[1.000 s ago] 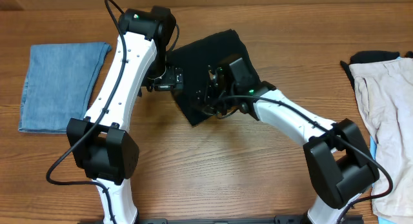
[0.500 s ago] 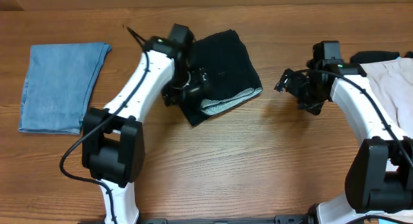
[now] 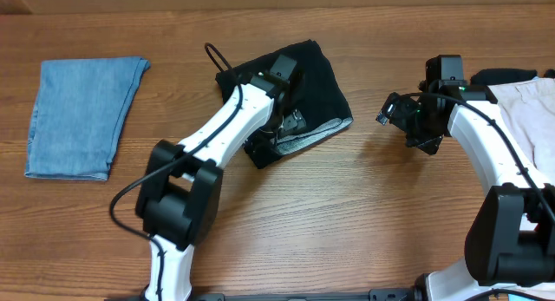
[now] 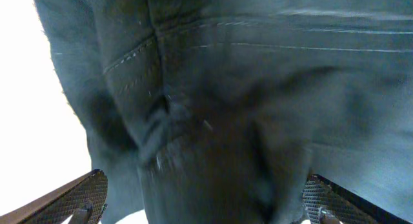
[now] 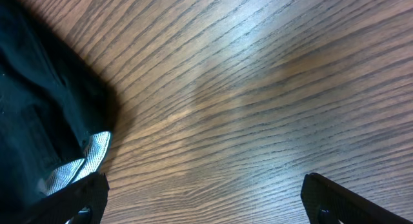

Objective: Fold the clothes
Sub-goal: 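Carry the folded shorts left toward the denim with the left gripper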

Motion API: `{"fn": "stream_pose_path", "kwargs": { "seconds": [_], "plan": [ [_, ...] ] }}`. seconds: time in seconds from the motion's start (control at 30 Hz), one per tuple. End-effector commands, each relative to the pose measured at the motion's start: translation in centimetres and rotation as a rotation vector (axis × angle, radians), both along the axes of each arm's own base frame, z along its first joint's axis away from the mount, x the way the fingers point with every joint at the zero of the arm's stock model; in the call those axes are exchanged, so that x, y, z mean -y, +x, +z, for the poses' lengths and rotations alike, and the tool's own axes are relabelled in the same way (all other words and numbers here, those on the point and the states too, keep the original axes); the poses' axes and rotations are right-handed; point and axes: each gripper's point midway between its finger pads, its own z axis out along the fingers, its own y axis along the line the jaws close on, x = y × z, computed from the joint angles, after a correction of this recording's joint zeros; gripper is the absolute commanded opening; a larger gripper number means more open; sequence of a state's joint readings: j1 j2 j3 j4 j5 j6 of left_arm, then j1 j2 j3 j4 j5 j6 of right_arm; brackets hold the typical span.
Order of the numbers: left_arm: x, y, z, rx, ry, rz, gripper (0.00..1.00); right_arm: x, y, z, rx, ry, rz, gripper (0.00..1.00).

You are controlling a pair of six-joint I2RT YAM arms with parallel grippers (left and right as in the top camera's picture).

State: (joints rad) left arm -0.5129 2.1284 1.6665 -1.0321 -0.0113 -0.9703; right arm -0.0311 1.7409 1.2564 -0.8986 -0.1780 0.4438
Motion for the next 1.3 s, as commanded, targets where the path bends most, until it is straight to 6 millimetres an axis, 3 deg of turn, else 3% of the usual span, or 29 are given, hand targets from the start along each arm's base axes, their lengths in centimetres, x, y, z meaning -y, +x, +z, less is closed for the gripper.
{"fn": "stream_pose_path", "kwargs": {
  "seconds": [0.0,0.13,0.37,0.47,0.57,0.7,0.73,0.8,0.87,1.03,1.27],
  "plan": [
    [-1.7,-1.3,-3.9,-0.106,0.088,0.028,1.0,0.2,0.4,0.9,0.03,-0.012,0.002,1.0],
    [-6.0,-1.6,-3.5,-0.133,0.241,0.01,1.0,0.2,0.4,0.9,0.03,-0.012,0.002,1.0],
    [-16.4,-0.9,-1.4,-0.172,0.548,-0.007,1.0,0.2,0.4,0.9,0.03,-0.012,0.002,1.0],
    [-20.1,0.2,-1.1,-0.179,0.55,0.037,1.0,0.2,0.4,0.9,0.03,-0.012,0.002,1.0],
    [-22.1,1.9,-0.2,-0.166,0.5,0.033,1.0,0.2,0.4,0.9,0.03,-0.011,0.002,1.0],
    [-21.7,3.1,4.0,-0.149,0.398,0.048,1.0,0.2,0.4,0.9,0.03,-0.012,0.002,1.0],
    [-21.0,3.5,5.8,-0.125,0.357,0.054,1.0,0.2,0.4,0.9,0.03,-0.011,0.002,1.0],
    [-19.1,4.1,8.6,-0.074,0.238,0.054,1.0,0.2,0.4,0.9,0.03,-0.012,0.002,1.0],
    [-15.3,4.4,10.4,-0.033,0.015,0.04,1.0,0.2,0.4,0.9,0.03,-0.012,0.002,1.0],
    [-10.3,2.6,9.1,-0.125,-0.162,0.073,1.0,0.2,0.4,0.9,0.03,-0.011,0.002,1.0],
    [-5.3,-1.5,2.6,-0.248,-0.118,0.167,1.0,0.2,0.4,0.9,0.03,-0.011,0.002,1.0]
  ]
}}
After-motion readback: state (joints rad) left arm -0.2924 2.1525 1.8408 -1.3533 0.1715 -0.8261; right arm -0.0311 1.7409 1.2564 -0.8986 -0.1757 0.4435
